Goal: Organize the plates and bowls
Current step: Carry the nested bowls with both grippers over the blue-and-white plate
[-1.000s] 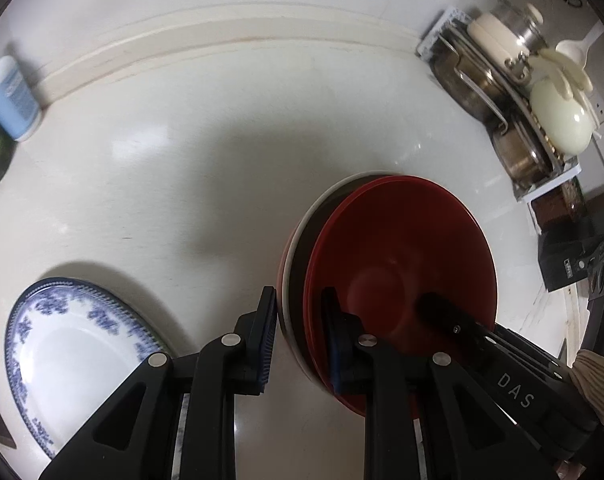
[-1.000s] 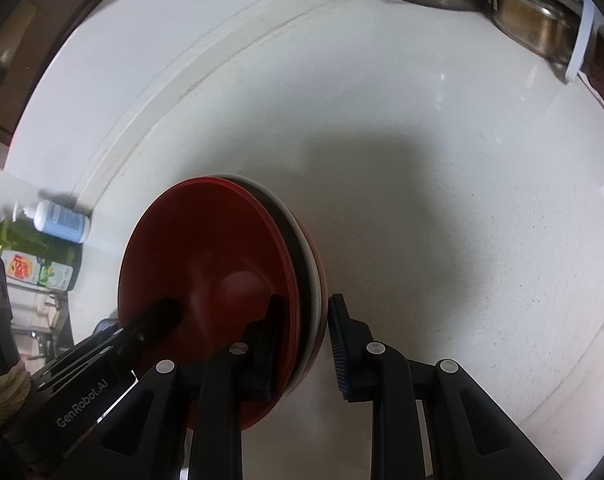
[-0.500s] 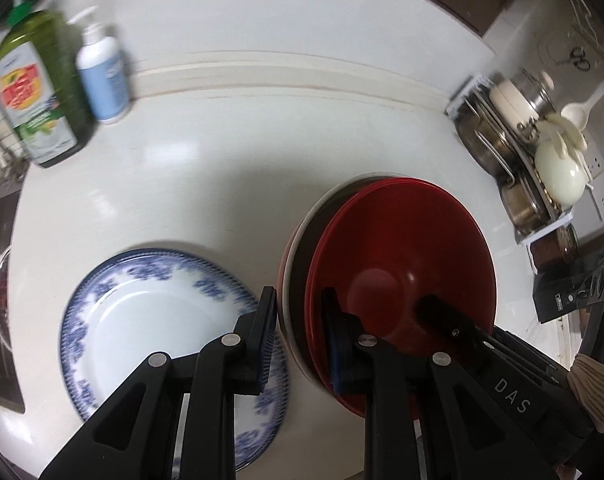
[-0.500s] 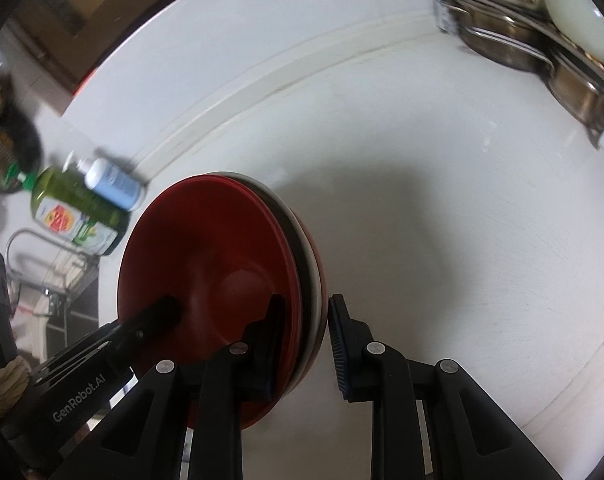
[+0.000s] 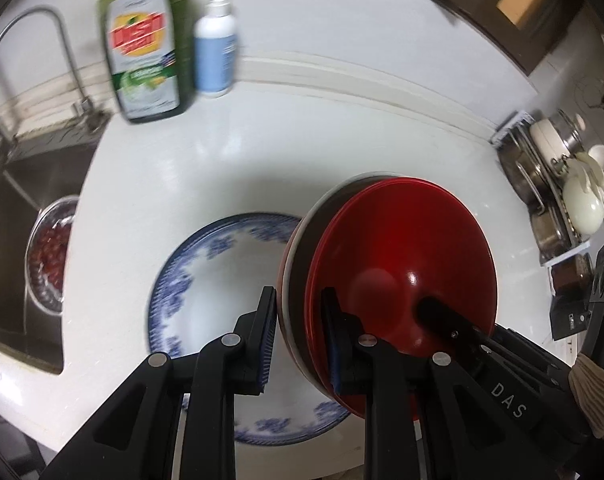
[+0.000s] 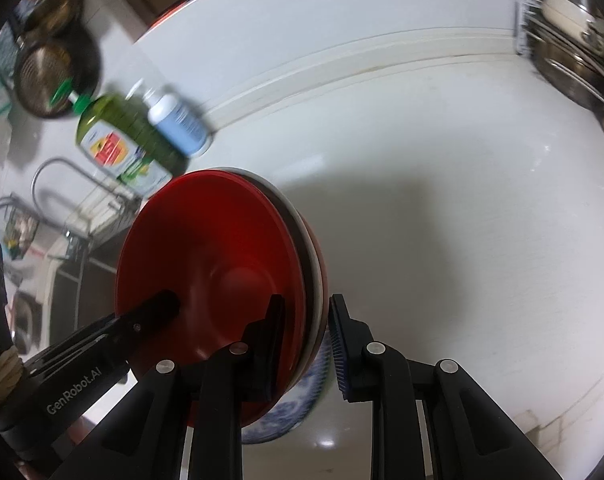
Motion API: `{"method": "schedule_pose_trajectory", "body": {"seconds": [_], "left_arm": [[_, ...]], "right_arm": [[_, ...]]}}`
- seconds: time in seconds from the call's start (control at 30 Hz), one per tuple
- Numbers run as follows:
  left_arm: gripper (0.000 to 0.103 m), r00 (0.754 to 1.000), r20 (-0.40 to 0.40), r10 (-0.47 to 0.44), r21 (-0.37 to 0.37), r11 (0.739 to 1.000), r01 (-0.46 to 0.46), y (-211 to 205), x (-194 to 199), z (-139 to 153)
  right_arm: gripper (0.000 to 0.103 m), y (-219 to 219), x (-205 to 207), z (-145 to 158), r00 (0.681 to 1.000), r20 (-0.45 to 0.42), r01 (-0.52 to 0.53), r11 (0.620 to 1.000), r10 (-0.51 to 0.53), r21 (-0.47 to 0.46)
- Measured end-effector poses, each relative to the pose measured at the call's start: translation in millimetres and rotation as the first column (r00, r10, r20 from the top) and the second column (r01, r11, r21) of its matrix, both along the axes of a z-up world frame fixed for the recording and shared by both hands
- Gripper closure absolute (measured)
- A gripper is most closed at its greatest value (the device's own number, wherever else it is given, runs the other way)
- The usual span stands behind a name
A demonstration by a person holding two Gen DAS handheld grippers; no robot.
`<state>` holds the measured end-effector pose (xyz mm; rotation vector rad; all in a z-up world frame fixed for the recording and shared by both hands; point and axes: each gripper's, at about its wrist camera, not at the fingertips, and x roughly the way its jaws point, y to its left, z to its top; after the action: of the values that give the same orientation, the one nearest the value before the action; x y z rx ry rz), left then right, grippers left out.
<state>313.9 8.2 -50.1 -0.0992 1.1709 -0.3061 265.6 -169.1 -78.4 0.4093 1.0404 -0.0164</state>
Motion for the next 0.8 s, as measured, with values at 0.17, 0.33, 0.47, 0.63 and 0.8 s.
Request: {"method": "schedule_pose_trajectory", "body": {"seconds": [0.17,0.33,0.47,0.63,0.8], "left_arm": [[0.08,0.999,-0.024,0.035,0.017,0.999,-0.035,25.8,-2.6,-9.4],[0.08,0.998,-0.051,0.045,0.029,0.999,-0.044,38.7,-3.1,-20.6],[0.08,0.996,-0.075,0.044,0.032,0.999,-0.041,42.7,-1.4,-30.2],[0.08,0.995,-0.094,0.036,0.041,0.999,-0.032,41.4,3.1,-40.5],[0.08,0.993,-0.112,0.027,0.044,0.999,-0.023,39.8,6.7,-46.8]], "right_arm": [[0.079,26.1,4.6,-10.6,0.998,-0.029,-0.048,0.999,0.049,0.006],[0.079,40.2,7.3,-25.3,0.995,-0.066,-0.072,0.997,0.074,0.021],[0.079,47.0,9.7,-32.4,0.993,-0.088,-0.08,0.997,0.081,0.011],[0.079,49.5,12.3,-40.0,0.99,-0.116,-0.076,0.997,0.077,0.009],[0.079,46.2,14.7,-45.4,0.989,-0.132,-0.07,0.998,0.07,0.009]]}}
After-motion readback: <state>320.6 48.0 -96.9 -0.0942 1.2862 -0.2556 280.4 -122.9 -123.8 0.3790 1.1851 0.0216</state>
